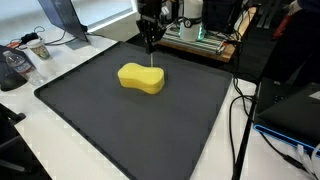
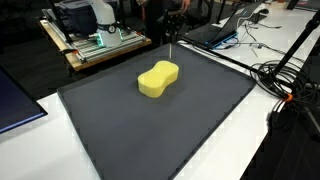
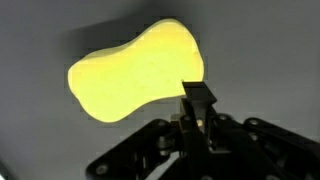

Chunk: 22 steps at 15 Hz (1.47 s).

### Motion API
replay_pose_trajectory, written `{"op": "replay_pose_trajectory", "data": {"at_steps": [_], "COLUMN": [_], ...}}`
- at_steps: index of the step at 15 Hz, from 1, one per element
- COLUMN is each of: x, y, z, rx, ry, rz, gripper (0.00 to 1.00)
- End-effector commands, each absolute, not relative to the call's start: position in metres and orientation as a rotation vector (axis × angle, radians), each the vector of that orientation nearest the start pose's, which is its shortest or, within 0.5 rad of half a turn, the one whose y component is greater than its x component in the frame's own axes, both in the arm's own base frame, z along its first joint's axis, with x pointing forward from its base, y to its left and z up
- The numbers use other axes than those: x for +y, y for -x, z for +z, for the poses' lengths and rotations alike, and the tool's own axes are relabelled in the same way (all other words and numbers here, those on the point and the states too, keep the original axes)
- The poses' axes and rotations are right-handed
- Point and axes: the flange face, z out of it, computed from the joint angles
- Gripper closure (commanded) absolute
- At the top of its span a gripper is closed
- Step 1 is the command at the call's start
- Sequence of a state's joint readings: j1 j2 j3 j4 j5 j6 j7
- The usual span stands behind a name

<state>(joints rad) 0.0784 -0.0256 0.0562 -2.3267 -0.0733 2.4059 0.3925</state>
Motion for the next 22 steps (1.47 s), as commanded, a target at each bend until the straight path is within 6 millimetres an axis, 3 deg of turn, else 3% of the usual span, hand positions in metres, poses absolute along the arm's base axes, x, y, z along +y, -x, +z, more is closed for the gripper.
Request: {"op": "replay_pose_trajectory", "data": {"at_steps": [1,3,10,22], "x": [0.081,0.096,0.152,0.252], "y": [-0.508,-0.511,-0.522,-0.556], "z": [0.392,0.397,0.381,0.319], "rx": [0.328,0.331,0.370,0.209], "ry": [3.169,3.178,3.316,3.635], "rz": [-0.224,-0.204,-0.134,-0.075], "gripper": [0.97,0.97,0.97,0.97]}}
